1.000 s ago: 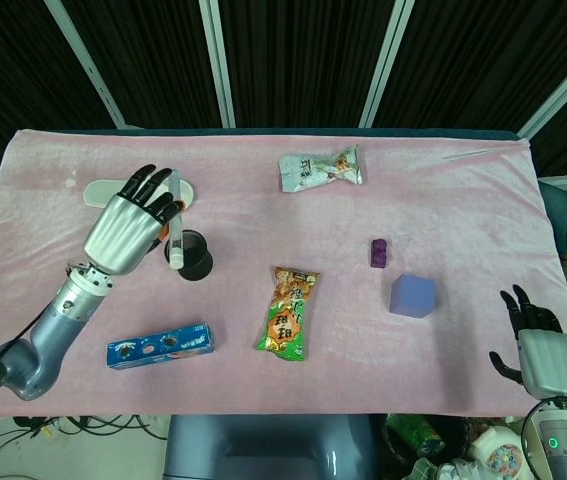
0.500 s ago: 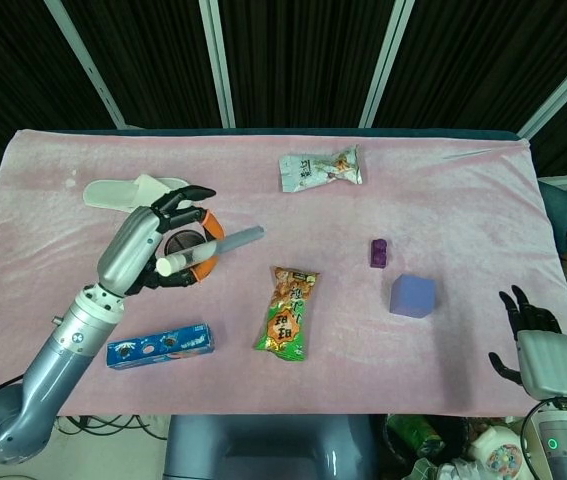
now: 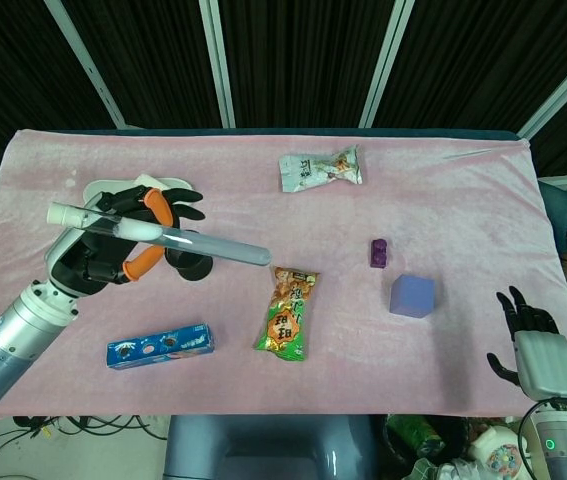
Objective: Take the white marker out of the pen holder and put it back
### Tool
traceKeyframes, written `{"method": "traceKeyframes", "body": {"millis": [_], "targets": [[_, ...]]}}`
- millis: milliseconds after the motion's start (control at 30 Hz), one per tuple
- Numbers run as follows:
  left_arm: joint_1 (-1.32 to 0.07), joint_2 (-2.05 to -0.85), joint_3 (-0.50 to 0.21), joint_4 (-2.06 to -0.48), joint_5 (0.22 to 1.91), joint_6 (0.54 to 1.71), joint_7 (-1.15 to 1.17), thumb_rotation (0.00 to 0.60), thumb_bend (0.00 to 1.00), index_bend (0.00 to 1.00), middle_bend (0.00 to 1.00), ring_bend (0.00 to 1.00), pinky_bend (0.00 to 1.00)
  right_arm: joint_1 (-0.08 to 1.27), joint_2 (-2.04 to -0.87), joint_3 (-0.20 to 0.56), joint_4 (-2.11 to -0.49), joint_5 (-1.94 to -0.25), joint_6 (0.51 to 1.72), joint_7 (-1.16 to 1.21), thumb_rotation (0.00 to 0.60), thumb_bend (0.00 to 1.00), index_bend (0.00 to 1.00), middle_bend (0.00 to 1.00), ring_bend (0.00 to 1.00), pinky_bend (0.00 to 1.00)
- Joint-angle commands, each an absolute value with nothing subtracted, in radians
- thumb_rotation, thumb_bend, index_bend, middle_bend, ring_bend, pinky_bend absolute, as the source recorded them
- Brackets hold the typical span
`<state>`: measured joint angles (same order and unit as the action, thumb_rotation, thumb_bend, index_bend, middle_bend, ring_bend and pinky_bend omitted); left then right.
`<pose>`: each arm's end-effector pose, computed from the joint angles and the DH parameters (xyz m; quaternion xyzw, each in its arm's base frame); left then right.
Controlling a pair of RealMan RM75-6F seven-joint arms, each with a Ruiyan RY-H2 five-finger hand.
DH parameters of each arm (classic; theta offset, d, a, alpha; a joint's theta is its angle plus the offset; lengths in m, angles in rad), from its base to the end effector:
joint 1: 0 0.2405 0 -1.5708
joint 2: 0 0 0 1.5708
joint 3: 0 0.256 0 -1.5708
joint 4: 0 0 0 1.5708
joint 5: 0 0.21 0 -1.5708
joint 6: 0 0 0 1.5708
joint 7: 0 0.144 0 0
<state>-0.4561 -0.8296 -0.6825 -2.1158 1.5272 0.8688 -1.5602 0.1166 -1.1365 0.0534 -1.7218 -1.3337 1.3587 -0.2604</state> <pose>-0.0391 0.2979 0.2114 0.3658 0.6746 0.6259 0.1391 -0.3083 -0.1867 0.1337 0.6116 -0.4144 0.2933 0.6068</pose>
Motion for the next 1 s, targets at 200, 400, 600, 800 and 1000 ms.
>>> {"method": "traceKeyframes", "body": {"millis": [200,400,600,800,1000], "targets": [[-0.487,-1.032,-0.488,-1.861,1.543,0.844,-0.769,0.600,0.47,0.69,0.55,0.18,0.25,0.117,-1.133,0.055,-1.722,-1.333,1.358,-0.252,0.600,0.18,0.01,0.02,0.17,0.17],[-0.545,-1.114,-0.462,-1.797,1.445,0.888,-0.472,0.600,0.47,0.70,0.55,0.18,0.24,0.118,-1.131,0.057,-1.718,-1.331,1.355,-0.244,0.600,0.17,0.01,0.02,0.17,0.17],[-0.576,-1.101,-0.436,-1.851,1.246,0.871,-0.228,0.600,0.47,0.69,0.55,0.18,0.23,0.118,-1.128,0.057,-1.718,-1.331,1.353,-0.239,0.600,0.17,0.01,0.02,0.17,0.17],[-0.604,-1.064,-0.414,-1.875,1.067,0.854,-0.130,0.600,0.47,0.69,0.55,0.18,0.22,0.118,-1.128,0.057,-1.720,-1.328,1.351,-0.242,0.600,0.18,0.01,0.02,0.17,0.17],[-0.640,-1.068,-0.409,-1.832,0.965,0.816,-0.147,0.600,0.47,0.69,0.54,0.18,0.21,0.120,-1.129,0.057,-1.721,-1.325,1.349,-0.245,0.600,0.17,0.01,0.02,0.17,0.17]]}}
